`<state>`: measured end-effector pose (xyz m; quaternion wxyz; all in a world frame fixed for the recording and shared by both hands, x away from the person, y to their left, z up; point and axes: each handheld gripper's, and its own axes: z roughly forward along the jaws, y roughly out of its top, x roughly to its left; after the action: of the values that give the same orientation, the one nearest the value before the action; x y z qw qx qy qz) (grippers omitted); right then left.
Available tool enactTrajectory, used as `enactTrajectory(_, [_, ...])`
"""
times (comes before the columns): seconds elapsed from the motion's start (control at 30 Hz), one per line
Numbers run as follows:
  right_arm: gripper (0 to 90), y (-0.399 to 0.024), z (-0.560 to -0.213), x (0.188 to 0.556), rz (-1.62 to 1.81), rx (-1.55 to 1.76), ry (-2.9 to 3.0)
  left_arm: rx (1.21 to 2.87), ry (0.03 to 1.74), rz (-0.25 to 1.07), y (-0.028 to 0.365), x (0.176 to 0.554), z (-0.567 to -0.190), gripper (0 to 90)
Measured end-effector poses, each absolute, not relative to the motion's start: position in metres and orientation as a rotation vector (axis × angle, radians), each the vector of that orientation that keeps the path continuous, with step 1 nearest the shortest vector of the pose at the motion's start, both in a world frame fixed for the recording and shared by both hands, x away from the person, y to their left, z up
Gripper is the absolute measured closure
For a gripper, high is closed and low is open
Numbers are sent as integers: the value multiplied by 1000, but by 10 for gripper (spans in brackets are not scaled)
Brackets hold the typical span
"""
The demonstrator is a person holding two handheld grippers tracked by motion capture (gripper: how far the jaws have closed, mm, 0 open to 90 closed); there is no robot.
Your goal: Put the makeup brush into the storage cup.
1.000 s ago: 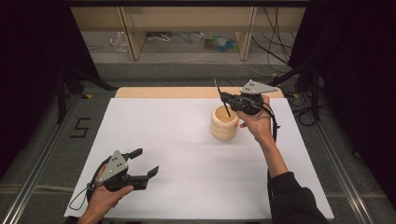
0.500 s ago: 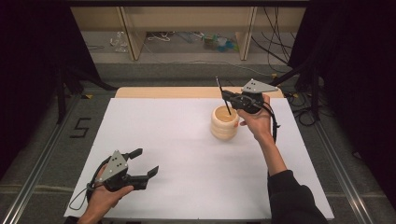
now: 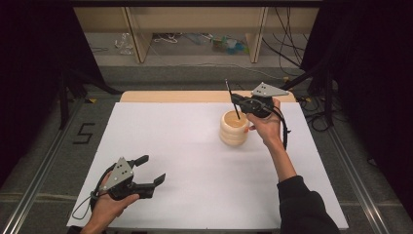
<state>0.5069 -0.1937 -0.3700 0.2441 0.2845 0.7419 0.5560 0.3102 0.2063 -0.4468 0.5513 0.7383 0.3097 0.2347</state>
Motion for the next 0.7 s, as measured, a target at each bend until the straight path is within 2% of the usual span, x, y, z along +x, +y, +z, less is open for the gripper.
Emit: enactTrajectory(0.7, [855,-192,-383,514,1503,799,2052,1747,732,554,206,310,-447,160])
